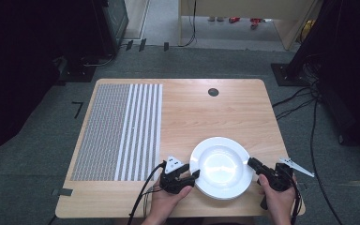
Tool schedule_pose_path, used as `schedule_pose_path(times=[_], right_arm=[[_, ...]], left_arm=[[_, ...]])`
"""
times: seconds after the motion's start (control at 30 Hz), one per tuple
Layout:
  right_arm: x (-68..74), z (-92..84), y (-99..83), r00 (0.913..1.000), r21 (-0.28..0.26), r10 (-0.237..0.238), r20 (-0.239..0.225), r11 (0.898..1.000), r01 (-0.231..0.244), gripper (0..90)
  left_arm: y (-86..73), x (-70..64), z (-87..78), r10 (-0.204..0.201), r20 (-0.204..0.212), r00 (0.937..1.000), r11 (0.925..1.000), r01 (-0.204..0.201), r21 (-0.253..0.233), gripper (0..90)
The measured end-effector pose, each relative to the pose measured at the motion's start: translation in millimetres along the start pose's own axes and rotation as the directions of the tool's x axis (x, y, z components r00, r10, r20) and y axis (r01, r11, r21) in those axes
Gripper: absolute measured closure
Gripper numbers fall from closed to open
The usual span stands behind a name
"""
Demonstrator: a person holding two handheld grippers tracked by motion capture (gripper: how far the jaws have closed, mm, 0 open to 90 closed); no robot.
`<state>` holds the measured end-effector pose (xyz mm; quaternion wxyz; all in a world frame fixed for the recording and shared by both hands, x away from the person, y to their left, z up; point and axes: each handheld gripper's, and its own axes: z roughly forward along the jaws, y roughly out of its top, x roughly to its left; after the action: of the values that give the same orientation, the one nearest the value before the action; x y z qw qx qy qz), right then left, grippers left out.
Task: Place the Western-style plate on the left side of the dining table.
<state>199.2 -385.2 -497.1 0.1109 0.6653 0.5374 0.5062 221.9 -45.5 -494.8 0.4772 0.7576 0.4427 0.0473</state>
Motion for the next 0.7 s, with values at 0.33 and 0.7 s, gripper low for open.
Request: schedule_pose_path(times=[0.33,0.7], right_arm=[[3.6,-0.9,-0.8,0.9947,-0.016,0.070,-0.075,0.997,-0.072,78.3],[8.1,0.0,-3.9,0.9875,-0.108,-0.004,-0.158,0.994,-0.014,78.8]], left_arm=[[-0.4,1.3,0.2,-0.009,0.006,0.9999,0.9999,0.009,0.006,50.4],[-0.7,6.0,0.6,-0.045,0.038,0.9983,0.9990,0.045,0.003,49.1]])
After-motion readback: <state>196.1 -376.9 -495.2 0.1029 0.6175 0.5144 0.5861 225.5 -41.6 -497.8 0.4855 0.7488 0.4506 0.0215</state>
